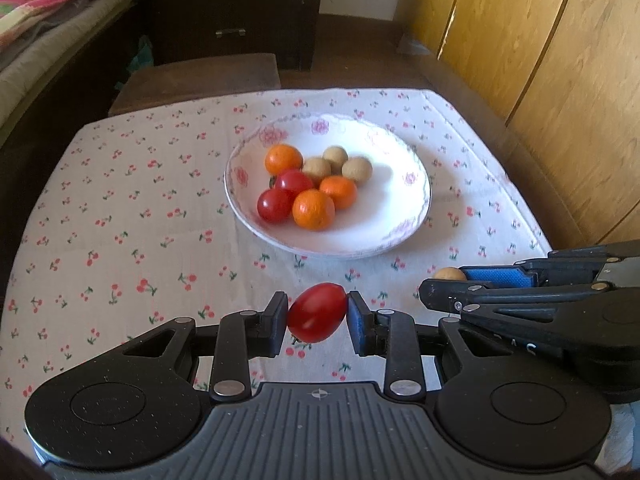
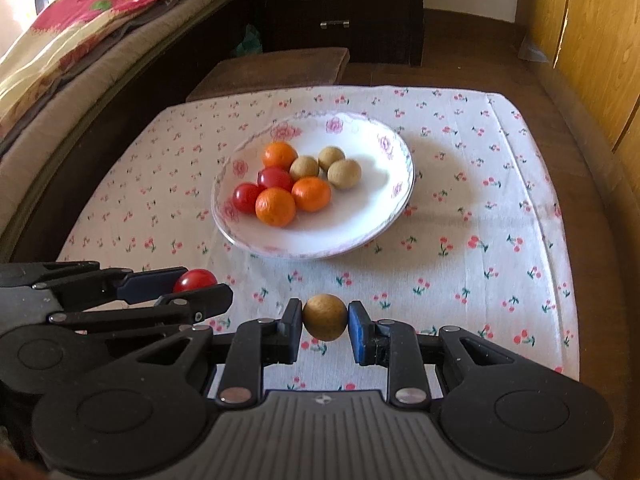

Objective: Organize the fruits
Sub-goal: 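Carry the tomato in the left tool while the right tool carries the brown fruit to the bowl, then open the left tool to drop the tomato while the right tool releases the brown fruit into the bowl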

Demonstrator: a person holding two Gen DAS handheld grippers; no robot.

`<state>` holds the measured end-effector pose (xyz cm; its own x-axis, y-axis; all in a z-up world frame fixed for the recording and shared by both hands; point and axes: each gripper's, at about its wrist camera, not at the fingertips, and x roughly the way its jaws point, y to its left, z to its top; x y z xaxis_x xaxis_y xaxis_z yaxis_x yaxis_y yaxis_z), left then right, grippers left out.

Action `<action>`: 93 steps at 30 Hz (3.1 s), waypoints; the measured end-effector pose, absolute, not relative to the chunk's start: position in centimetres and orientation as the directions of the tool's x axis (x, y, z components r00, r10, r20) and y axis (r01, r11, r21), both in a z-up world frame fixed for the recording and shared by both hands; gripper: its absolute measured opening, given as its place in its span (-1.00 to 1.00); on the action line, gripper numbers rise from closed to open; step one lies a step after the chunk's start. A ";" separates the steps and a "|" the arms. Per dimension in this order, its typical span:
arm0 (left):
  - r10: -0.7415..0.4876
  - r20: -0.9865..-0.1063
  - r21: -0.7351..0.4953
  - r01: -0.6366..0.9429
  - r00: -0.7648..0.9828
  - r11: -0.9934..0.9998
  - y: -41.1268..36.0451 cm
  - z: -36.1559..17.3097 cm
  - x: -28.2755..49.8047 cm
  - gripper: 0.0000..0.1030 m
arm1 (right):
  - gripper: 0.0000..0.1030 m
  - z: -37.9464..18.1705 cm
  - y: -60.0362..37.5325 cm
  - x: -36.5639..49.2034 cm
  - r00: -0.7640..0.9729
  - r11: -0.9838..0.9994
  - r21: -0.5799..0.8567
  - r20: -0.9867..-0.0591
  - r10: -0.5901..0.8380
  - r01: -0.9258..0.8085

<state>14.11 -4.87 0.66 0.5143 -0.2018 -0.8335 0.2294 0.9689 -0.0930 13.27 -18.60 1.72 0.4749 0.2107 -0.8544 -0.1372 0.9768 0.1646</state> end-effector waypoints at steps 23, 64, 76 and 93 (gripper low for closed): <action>-0.189 -0.790 -0.066 0.226 0.584 0.972 -5.5 2.8 16.1 -0.26 | -0.47 3.8 -19.1 15.2 0.536 0.977 0.177 -0.817 0.213 -0.118; -0.139 -0.828 -0.056 0.167 0.543 0.984 -5.9 0.2 22.6 -0.27 | -0.46 0.8 -19.3 21.8 0.500 0.978 0.174 -0.841 0.207 -0.112; -0.132 -0.836 -0.053 0.161 0.533 0.986 -6.0 -0.5 22.7 -0.27 | -0.45 0.0 -19.4 22.3 0.490 0.979 0.177 -0.848 0.205 -0.103; -0.112 -0.830 -0.023 0.167 0.547 0.986 -6.5 -0.7 22.9 -0.26 | -0.45 -0.5 -19.6 22.6 0.490 0.980 0.178 -0.850 0.196 -0.084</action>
